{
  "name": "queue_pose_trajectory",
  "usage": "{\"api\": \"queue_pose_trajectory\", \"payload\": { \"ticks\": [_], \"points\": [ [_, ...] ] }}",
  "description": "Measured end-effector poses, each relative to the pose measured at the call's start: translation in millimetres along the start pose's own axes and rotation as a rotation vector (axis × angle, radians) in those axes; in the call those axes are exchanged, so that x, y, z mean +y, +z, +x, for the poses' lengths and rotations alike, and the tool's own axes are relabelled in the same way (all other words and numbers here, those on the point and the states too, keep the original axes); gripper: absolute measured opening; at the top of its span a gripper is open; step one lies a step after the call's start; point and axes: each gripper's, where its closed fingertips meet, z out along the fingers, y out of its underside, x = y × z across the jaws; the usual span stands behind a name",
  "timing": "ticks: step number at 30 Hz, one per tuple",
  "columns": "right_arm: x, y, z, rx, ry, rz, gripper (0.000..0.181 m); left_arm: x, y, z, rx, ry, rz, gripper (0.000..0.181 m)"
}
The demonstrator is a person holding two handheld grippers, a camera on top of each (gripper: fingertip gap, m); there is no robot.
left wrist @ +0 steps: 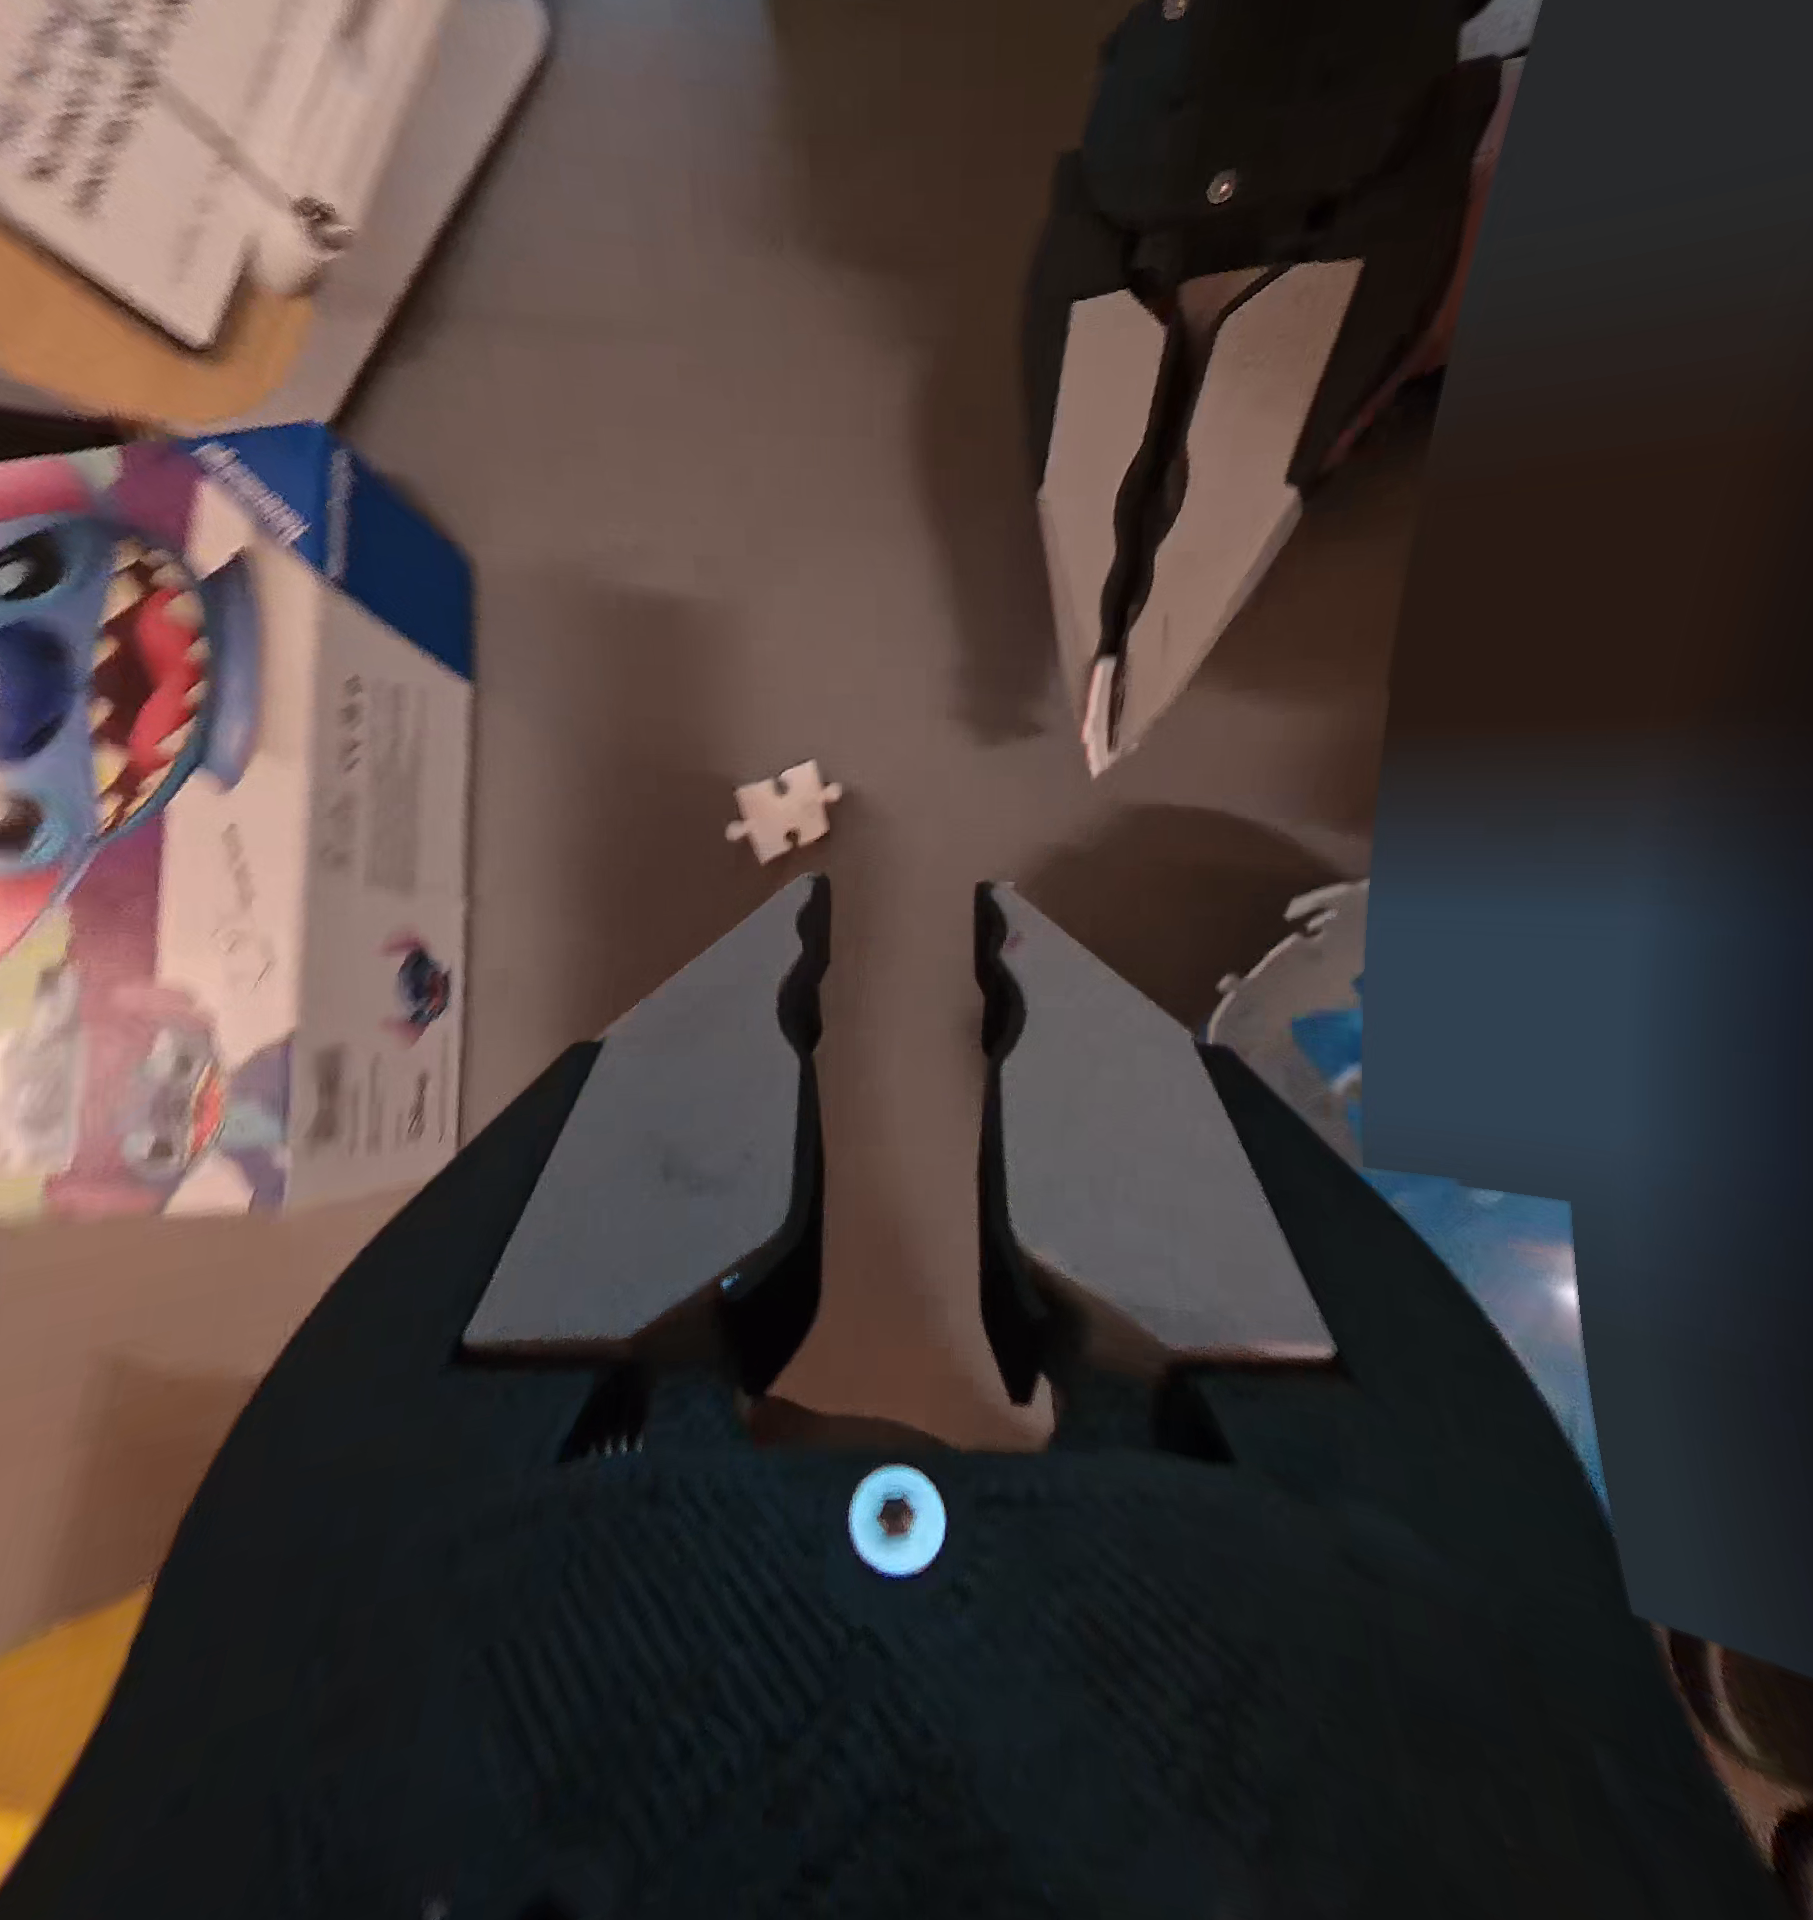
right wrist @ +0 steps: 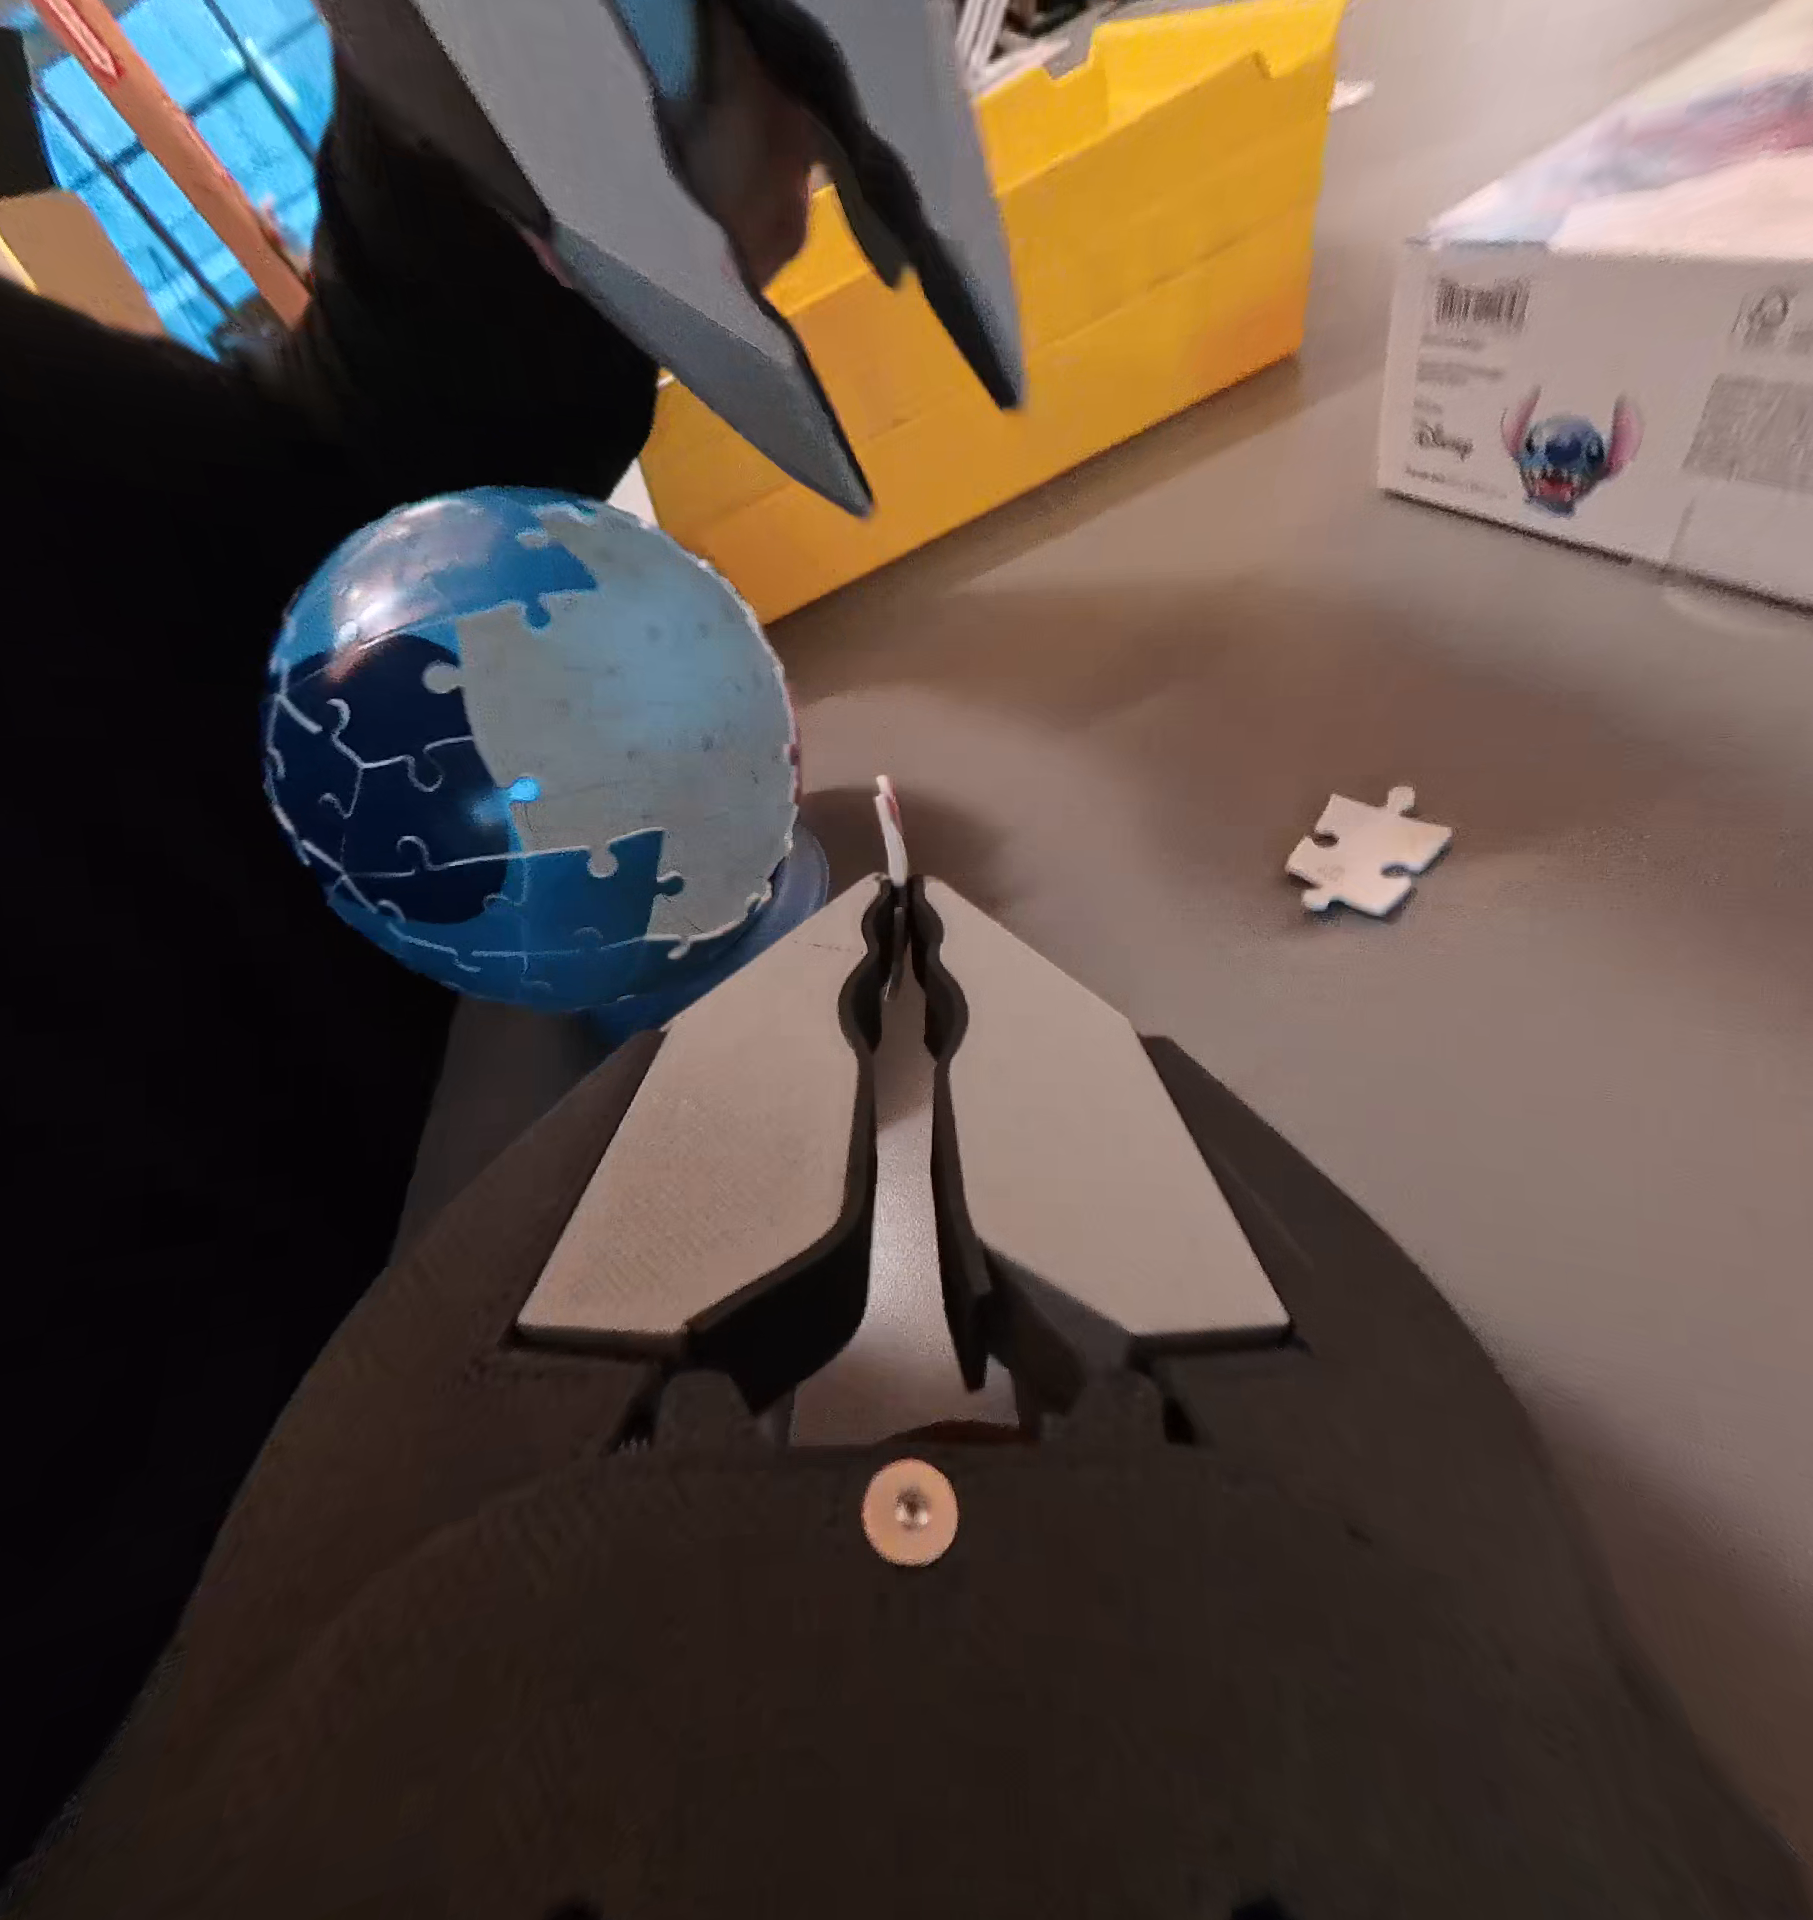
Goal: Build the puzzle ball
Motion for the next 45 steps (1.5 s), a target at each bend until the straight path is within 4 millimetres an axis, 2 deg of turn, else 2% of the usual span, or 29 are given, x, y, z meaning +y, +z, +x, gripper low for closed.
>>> {"api": "queue_pose_trajectory", "payload": {
  "ticks": [3,6,9,12,16,22,26,30,33,35,39,45],
  "points": [
    [-4,3,4,-0.056,0.075,0.007,0.0,19,-27,-12,-0.095,-0.093,0.062,0.027],
    [1,11,8,-0.083,0.087,-0.069,0.0,37,-56,-17,-0.141,-0.197,0.117,0.029],
    [8,20,5,-0.11,0.055,-0.149,0.0,44,-75,2,-0.069,-0.275,0.193,0.035],
    [19,28,-6,-0.19,0.005,-0.273,0.0,52,-76,25,-0.004,-0.306,0.225,0.049],
    [31,37,-9,-0.278,-0.034,-0.467,0.0,71,-69,45,0.059,-0.357,0.206,0.063],
    [33,45,-19,-0.447,0.018,-0.716,0.0,88,-70,56,0.118,-0.446,0.275,0.069],
    [33,49,-24,-0.472,0.024,-0.784,0.0,96,-72,61,0.148,-0.451,0.297,0.077],
    [35,48,-27,-0.476,-0.011,-0.777,0.0,92,-77,63,0.14,-0.4,0.367,0.077],
    [30,44,-26,-0.462,0.019,-0.702,0.0,88,-82,62,0.078,-0.353,0.388,0.074],
    [21,41,-21,-0.444,0.065,-0.616,0.0,87,-85,55,0.031,-0.366,0.382,0.073],
    [-5,40,-13,-0.431,0.203,-0.379,0.0,72,-95,48,0.031,-0.417,0.417,0.07],
    [0,42,-14,-0.404,0.411,-0.241,0.0,57,-94,47,0.003,-0.368,0.387,0.064]
  ]
}}
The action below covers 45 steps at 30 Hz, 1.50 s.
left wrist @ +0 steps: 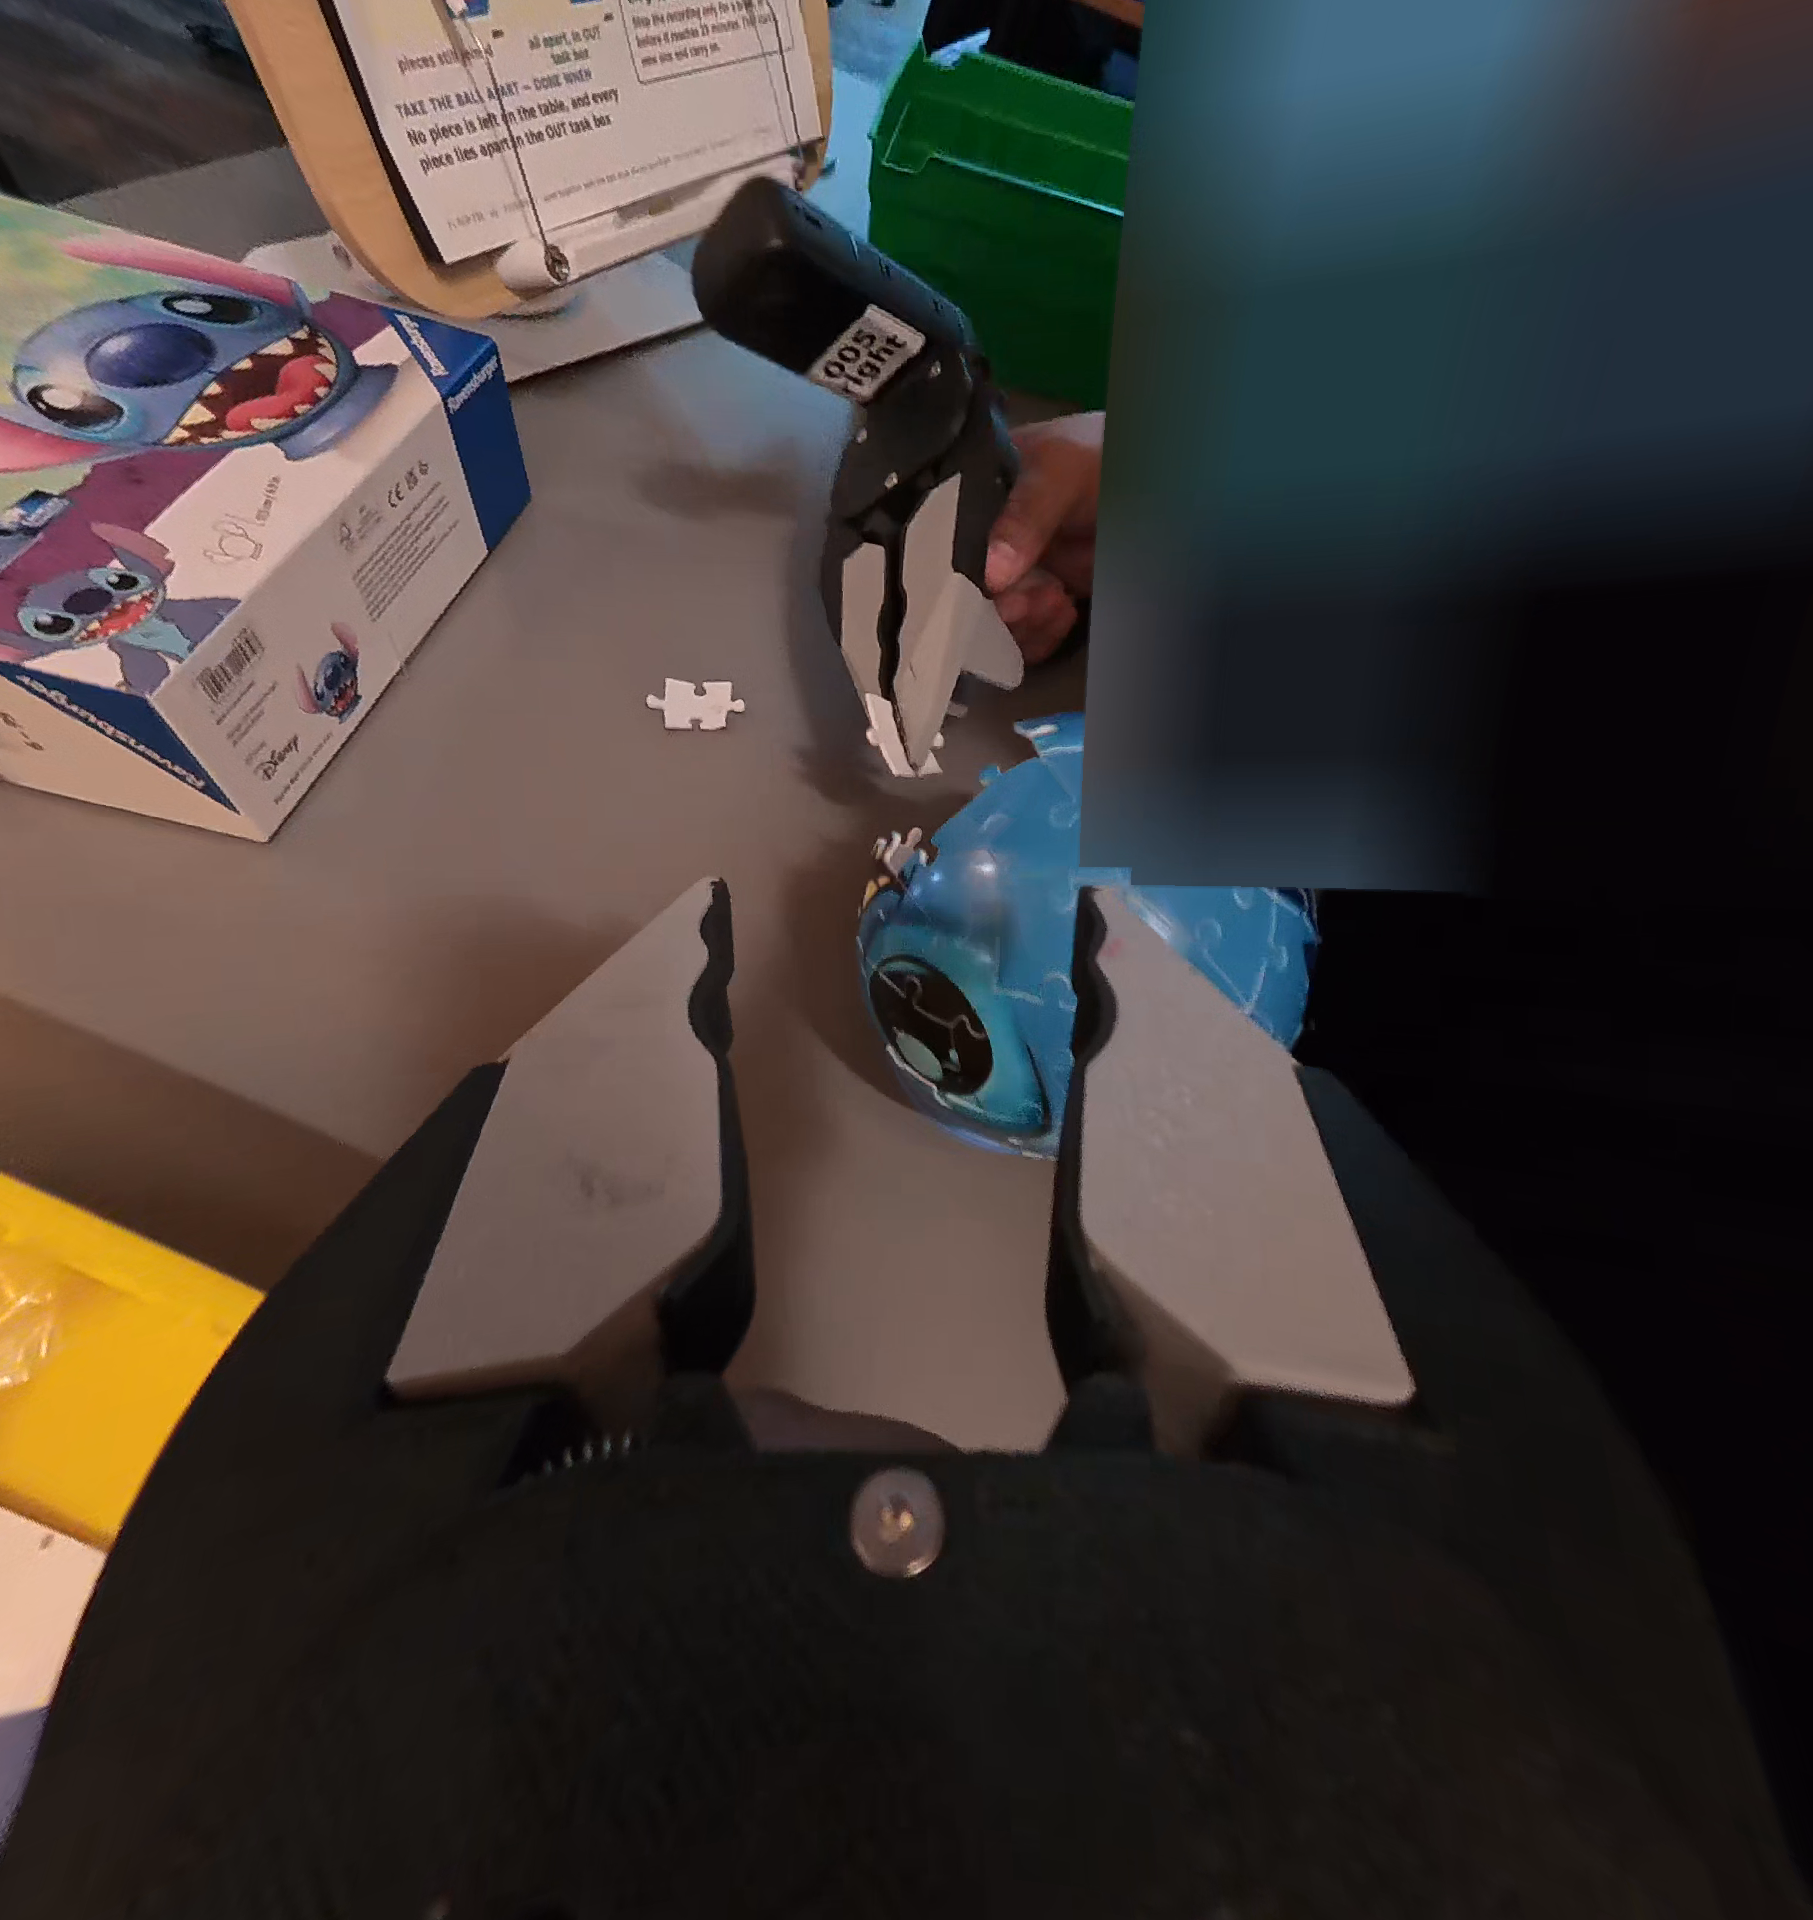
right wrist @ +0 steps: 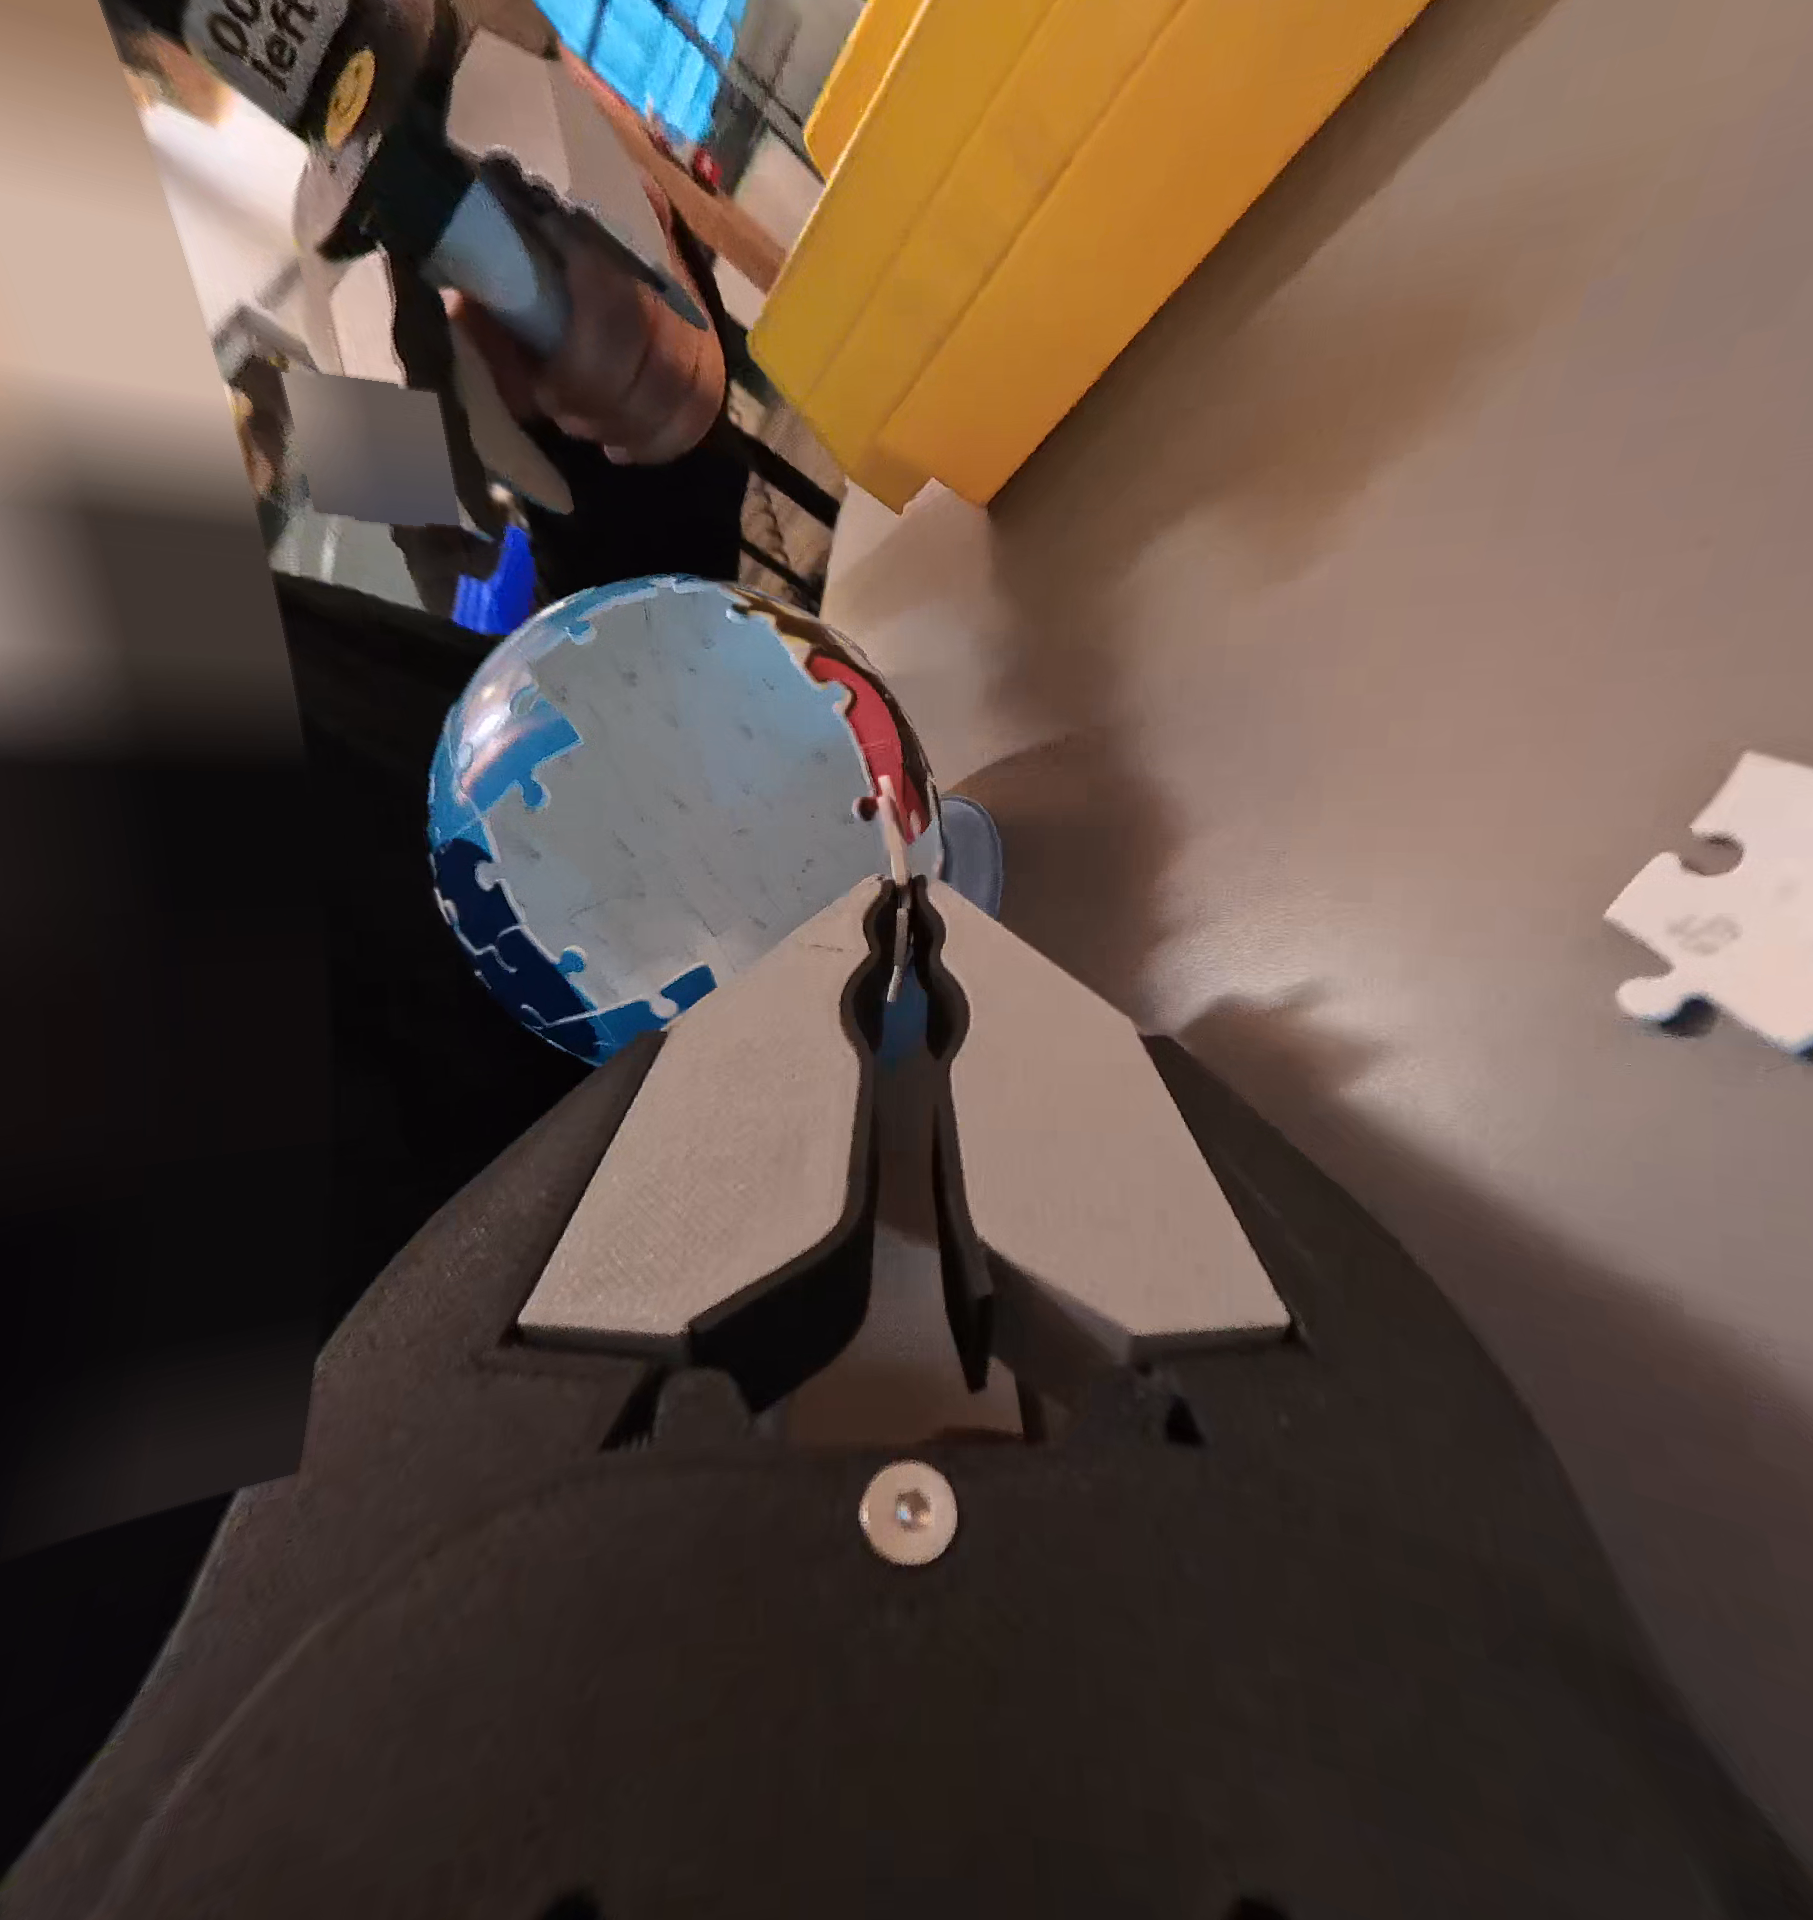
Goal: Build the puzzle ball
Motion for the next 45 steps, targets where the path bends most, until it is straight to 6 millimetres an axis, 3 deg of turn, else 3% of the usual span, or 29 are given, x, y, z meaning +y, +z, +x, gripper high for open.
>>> {"api": "queue_pose_trajectory", "payload": {
  "ticks": [8,12,17,21,23,27,31,34,38,45],
  "points": [
    [-10,-4,-4,-0.062,0.072,0.142,0.0,-41,32,-8,-0.009,-0.002,-0.059,0.057],
    [-9,-4,-7,-0.014,0.03,0.184,0.0,-33,49,-16,-0.042,0.053,-0.151,0.057],
    [-6,-3,-7,0.038,-0.009,0.215,0.0,-22,47,-25,-0.064,-0.004,-0.129,0.056],
    [-16,-5,-12,0.017,-0.046,0.278,0.0,-40,45,-34,-0.06,-0.045,-0.07,0.049],
    [-23,-8,-19,-0.022,-0.054,0.326,0.0,-48,53,-31,-0.029,-0.016,-0.08,0.04],
    [-28,-10,-27,-0.021,-0.13,0.365,0.0,-29,90,-31,0.032,0.025,-0.263,0.042],
    [-28,-10,-24,0.039,-0.189,0.367,0.0,-12,112,-11,0.19,-0.002,-0.363,0.035],
    [-30,-10,-26,0.029,-0.198,0.379,0.0,-8,119,-8,0.212,0.013,-0.384,0.027],
    [-30,-12,-23,0.06,-0.221,0.376,0.0,-9,118,1,0.265,0.019,-0.377,0.002],
    [-26,-10,-23,0.074,-0.255,0.341,0.004,-8,117,1,0.262,0.041,-0.377,0.0]
  ]
}}
